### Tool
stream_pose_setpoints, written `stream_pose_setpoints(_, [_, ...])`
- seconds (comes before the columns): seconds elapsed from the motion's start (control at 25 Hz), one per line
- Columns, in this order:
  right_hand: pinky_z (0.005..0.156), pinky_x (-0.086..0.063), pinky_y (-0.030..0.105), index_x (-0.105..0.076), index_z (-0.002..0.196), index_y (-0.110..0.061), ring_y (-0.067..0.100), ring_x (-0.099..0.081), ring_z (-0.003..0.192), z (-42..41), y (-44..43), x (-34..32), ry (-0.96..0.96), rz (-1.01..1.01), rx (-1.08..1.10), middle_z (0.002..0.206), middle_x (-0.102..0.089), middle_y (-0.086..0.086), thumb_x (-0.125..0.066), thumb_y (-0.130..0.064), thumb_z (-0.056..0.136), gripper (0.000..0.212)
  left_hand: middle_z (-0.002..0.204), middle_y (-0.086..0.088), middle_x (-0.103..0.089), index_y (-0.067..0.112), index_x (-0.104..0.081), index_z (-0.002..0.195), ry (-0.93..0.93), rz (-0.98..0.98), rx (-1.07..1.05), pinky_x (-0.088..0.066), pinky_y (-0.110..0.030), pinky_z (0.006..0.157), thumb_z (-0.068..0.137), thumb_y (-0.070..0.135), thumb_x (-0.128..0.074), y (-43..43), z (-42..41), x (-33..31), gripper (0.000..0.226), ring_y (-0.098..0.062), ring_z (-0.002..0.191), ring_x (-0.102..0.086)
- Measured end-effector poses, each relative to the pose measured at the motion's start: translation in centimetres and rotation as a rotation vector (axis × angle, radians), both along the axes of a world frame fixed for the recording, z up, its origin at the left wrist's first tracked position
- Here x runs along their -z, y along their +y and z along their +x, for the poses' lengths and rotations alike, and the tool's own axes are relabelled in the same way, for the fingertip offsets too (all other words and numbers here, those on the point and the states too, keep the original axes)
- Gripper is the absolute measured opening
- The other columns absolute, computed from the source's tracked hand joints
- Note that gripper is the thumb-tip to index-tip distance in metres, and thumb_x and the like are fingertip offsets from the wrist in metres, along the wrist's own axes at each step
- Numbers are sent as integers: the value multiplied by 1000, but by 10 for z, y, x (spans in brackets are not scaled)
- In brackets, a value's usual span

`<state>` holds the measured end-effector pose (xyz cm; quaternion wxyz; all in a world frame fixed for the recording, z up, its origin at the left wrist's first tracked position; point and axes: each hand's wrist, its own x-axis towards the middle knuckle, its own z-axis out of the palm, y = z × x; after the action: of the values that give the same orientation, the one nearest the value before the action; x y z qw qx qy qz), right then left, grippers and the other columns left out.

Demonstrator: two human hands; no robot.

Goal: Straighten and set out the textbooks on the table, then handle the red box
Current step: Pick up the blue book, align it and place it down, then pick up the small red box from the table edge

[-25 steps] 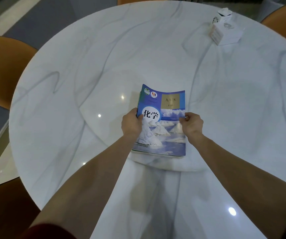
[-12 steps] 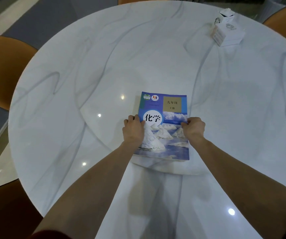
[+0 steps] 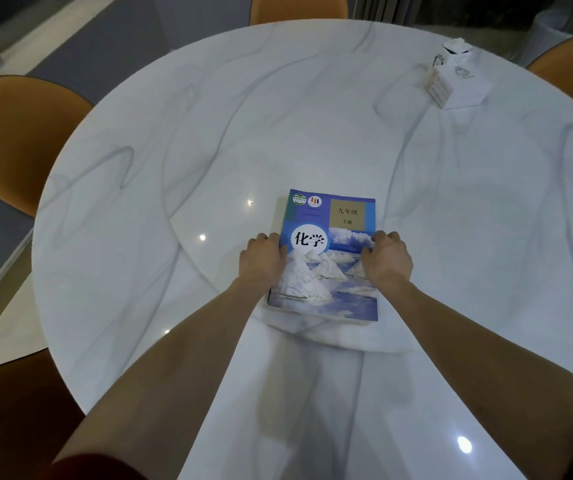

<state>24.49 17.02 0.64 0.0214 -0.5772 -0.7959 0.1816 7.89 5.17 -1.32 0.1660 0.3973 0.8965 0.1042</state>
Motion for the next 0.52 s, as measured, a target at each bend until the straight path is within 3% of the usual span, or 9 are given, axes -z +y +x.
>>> stream_pose_setpoints(0.32, [91, -47, 40, -54, 125, -6, 33, -52, 116, -28, -38, -32, -88, 104, -392, 125, -55, 16, -44, -26, 95, 37, 119, -12, -60, 10, -53, 126, 175, -32, 82, -46, -39, 88, 97, 25, -42, -45, -13, -26, 35, -29, 110, -55])
stream_pose_setpoints(0.52, [84, -49, 38, -55, 124, -9, 32, -56, 111, -47, -76, -42, -92, 111, -587, 120, -58, 14, -42, -28, 95, 37, 118, -11, -61, 12, -51, 129, 205, -51, 45, -46, -39, 87, 95, 25, -44, -89, -16, -35, 37, -28, 111, -54])
